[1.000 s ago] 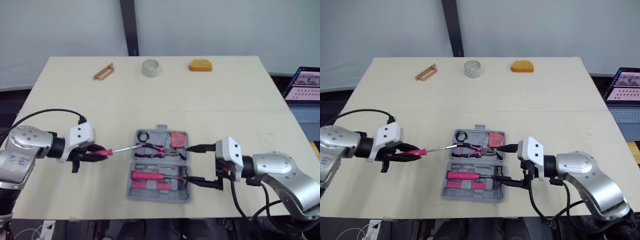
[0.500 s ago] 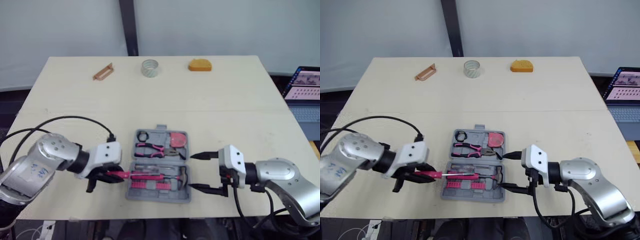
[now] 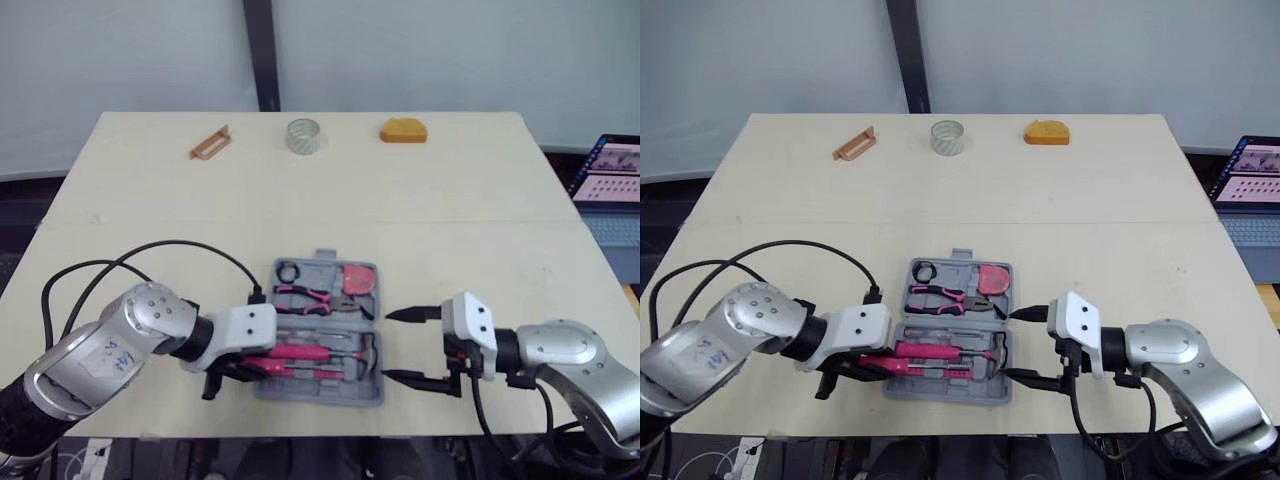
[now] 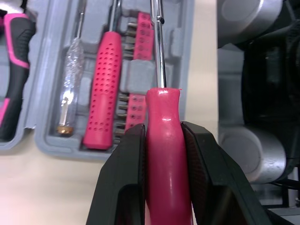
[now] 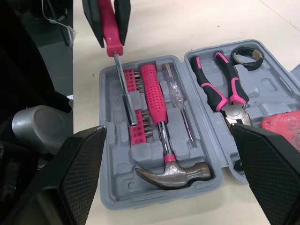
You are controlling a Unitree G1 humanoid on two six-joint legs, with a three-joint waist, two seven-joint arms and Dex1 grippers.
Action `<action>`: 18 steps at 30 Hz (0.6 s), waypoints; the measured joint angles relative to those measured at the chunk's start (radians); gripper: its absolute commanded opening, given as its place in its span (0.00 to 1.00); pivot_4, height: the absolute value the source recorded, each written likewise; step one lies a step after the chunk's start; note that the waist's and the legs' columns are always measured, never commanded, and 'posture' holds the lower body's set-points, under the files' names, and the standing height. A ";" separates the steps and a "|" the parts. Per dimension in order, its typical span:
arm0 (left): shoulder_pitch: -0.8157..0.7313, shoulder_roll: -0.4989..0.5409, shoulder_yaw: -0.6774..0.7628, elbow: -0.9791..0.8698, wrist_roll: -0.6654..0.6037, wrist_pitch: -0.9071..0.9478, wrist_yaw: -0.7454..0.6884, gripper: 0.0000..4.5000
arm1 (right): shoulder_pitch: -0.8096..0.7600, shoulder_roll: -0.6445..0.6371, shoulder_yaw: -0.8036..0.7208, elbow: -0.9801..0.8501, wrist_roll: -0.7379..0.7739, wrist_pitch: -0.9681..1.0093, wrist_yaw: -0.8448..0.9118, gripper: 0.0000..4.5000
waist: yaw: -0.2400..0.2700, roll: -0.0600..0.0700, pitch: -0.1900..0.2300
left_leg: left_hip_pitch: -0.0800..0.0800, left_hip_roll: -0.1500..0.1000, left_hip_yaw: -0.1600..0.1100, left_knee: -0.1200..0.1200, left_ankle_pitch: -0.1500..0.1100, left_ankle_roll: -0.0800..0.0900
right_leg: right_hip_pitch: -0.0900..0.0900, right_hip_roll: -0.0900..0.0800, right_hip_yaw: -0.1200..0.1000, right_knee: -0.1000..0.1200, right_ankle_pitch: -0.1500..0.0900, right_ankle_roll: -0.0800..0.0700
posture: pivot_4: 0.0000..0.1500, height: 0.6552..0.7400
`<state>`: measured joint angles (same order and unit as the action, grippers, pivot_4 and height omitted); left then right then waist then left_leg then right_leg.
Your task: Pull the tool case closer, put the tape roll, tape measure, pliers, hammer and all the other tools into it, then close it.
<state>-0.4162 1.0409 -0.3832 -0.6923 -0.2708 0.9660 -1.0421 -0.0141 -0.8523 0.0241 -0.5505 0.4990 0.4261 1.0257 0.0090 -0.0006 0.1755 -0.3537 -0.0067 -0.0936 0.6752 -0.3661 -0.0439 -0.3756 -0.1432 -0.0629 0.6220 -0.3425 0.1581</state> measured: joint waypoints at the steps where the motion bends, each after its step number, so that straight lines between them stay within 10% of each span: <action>1: -0.016 -0.012 -0.025 -0.002 0.006 0.012 0.010 0.14 | 0.000 0.000 -0.001 -0.001 0.002 0.006 0.000 1.00 | 0.003 0.000 0.000 | 0.000 0.000 0.000 0.000 0.000 0.000 | 0.000 0.000 0.000 0.000 0.000 0.000 | 1.00 1.00; 18: -0.168 -0.123 -0.159 -0.055 -0.021 0.244 0.092 0.14 | 0.000 -0.004 -0.001 -0.033 0.021 0.035 0.000 1.00 | 0.014 -0.001 0.000 | -0.001 0.000 0.000 0.004 -0.001 0.002 | 0.000 0.000 0.000 0.001 0.000 0.000 | 1.00 1.00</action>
<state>-0.5845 0.9182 -0.5421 -0.7470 -0.2913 1.2099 -0.9502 -0.0138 -0.8561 0.0226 -0.5838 0.5199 0.4615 1.0255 0.0234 -0.0011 0.1758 -0.3548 -0.0069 -0.0936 0.6791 -0.3669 -0.0423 -0.3754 -0.1431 -0.0624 0.6225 -0.3425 0.1581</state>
